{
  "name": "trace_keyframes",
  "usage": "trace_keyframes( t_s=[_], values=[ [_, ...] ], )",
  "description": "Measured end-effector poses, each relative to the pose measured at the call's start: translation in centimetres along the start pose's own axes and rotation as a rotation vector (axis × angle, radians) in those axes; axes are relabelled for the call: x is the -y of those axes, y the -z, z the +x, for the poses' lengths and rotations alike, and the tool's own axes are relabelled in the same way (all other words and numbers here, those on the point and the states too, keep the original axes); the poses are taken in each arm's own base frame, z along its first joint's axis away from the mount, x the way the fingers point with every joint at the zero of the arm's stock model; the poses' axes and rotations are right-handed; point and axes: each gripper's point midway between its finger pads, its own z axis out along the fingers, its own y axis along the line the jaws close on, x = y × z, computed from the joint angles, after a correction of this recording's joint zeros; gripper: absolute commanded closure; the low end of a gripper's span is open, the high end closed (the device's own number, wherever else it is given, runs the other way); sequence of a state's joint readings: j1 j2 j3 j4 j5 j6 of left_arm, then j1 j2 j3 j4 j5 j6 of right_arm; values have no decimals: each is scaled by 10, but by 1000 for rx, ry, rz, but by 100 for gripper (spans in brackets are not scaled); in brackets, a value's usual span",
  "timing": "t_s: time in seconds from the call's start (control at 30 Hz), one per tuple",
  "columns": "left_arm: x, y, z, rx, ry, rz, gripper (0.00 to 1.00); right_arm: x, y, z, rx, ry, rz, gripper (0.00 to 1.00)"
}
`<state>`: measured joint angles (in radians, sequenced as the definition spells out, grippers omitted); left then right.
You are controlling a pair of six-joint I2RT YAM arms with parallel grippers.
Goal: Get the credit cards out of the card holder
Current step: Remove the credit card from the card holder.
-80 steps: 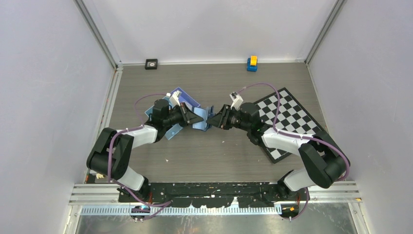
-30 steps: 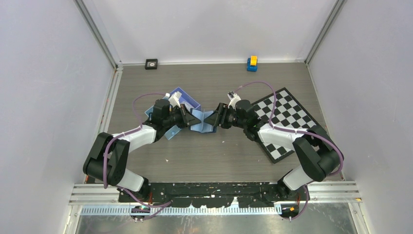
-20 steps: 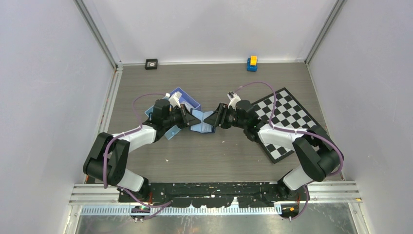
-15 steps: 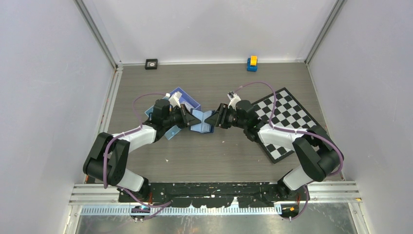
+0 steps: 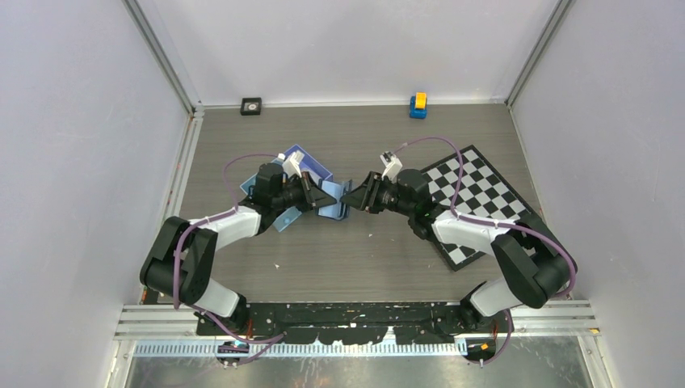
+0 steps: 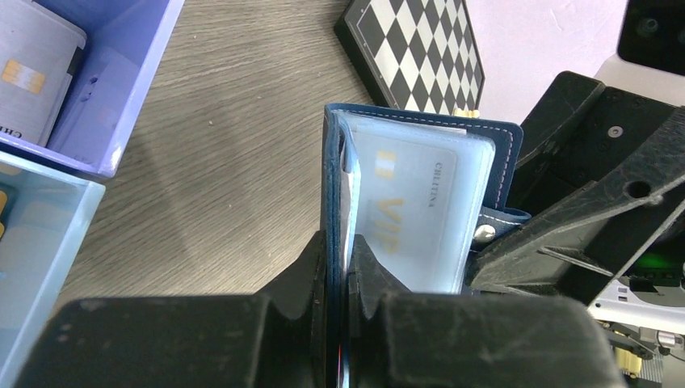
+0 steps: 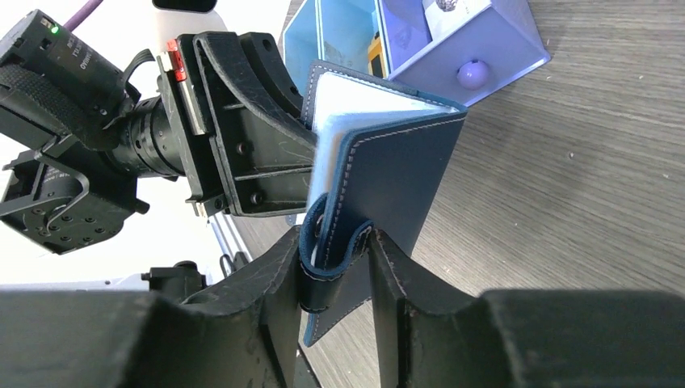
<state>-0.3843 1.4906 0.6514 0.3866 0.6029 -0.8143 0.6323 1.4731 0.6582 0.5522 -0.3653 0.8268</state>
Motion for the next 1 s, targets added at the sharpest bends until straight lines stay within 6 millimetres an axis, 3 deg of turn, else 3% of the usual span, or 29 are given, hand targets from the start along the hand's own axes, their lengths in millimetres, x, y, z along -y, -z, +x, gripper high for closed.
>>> trace_keyframes(
  t_s=[0.13,0.27,0.33,0.8,1.0],
  values=[
    [2,0,-1,1,5,6,100,2,0,0,0,-3,8,65],
    [2,0,-1,1,9,6,100,5,0,1,-1,-3,23,47],
    [2,0,-1,1,9,5,100,7,0,2,-6,-5,33,43],
    [0,0,-1,5,8,-2,100,3,0,1,-3,-1,16,38],
    [-2,4,-4,24,-11,-35,100,20,-4,2,-16,-19,108,40]
  ],
)
